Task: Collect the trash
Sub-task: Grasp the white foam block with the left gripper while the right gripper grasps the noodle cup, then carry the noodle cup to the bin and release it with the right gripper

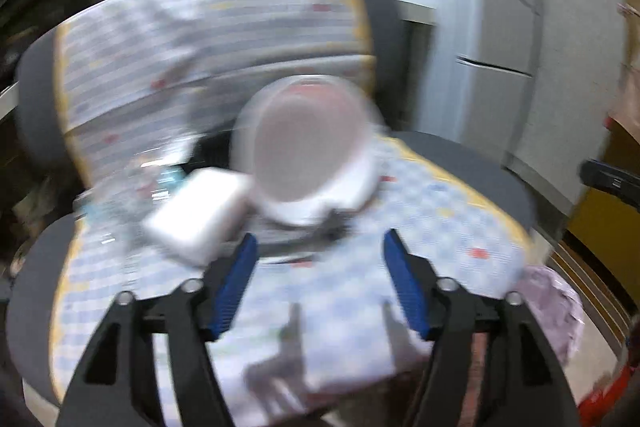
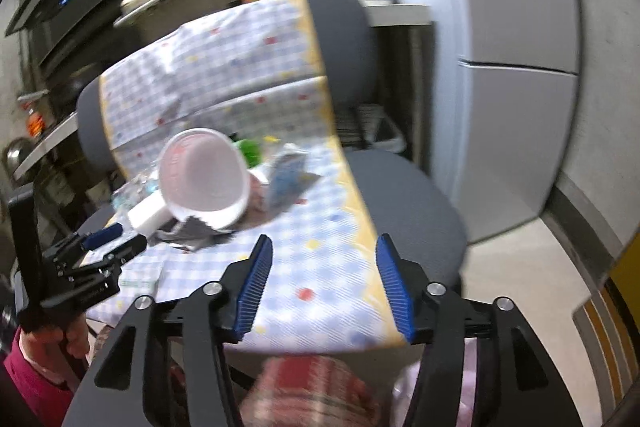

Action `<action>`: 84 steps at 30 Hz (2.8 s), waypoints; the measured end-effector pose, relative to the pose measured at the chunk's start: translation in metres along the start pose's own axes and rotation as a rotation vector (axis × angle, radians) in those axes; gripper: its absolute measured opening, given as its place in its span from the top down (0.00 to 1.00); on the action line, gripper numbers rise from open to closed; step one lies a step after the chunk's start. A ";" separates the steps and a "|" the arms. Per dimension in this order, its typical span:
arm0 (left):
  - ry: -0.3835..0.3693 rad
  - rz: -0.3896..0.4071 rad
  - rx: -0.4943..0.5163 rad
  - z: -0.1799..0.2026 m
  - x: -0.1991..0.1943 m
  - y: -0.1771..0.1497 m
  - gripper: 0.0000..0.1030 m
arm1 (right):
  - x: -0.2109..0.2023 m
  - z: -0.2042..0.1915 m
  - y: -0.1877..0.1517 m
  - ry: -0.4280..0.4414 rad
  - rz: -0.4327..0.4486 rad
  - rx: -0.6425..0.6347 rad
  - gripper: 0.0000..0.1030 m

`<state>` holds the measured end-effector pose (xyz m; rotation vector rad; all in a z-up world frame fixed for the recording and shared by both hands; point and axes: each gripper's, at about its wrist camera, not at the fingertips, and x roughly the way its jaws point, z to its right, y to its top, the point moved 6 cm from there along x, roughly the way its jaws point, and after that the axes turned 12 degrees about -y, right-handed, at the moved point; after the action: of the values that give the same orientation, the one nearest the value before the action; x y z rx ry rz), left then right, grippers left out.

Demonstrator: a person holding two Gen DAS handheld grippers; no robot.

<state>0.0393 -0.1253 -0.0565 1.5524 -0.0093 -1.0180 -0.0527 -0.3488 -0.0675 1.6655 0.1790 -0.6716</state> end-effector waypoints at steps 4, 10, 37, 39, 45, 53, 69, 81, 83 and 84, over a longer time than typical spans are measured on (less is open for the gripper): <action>0.070 -0.011 -0.101 -0.059 0.002 -0.005 0.34 | 0.014 -0.035 0.007 0.042 -0.016 -0.049 0.43; 0.068 -0.066 -0.187 -0.098 0.038 -0.014 0.39 | 0.035 -0.066 0.013 0.070 -0.043 -0.082 0.42; 0.125 0.097 -0.230 -0.119 -0.035 0.006 0.68 | 0.135 -0.117 0.040 0.094 -0.058 -0.158 0.65; 0.125 0.091 -0.237 -0.120 -0.031 0.004 0.68 | 0.151 -0.119 0.043 0.088 -0.068 -0.162 0.66; 0.116 0.069 -0.249 -0.122 -0.021 -0.002 0.68 | 0.180 -0.126 0.042 0.099 -0.100 -0.150 0.85; 0.109 0.096 -0.223 -0.110 -0.033 0.004 0.68 | 0.130 -0.128 0.063 0.186 -0.112 -0.081 0.92; 0.016 0.108 -0.117 -0.037 -0.042 0.001 0.68 | 0.070 -0.047 0.032 0.057 -0.097 0.004 0.65; 0.051 0.060 -0.126 -0.042 -0.017 -0.004 0.68 | 0.121 -0.038 0.018 0.088 -0.162 0.093 0.67; 0.056 0.052 -0.131 -0.045 -0.015 -0.005 0.68 | 0.132 -0.041 0.017 0.068 -0.180 0.095 0.67; 0.059 0.048 -0.132 -0.046 -0.014 -0.006 0.68 | 0.138 -0.041 0.016 0.063 -0.194 0.106 0.70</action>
<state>0.0551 -0.0794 -0.0582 1.4544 0.0603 -0.9164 0.0808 -0.3475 -0.1230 1.7874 0.3590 -0.7852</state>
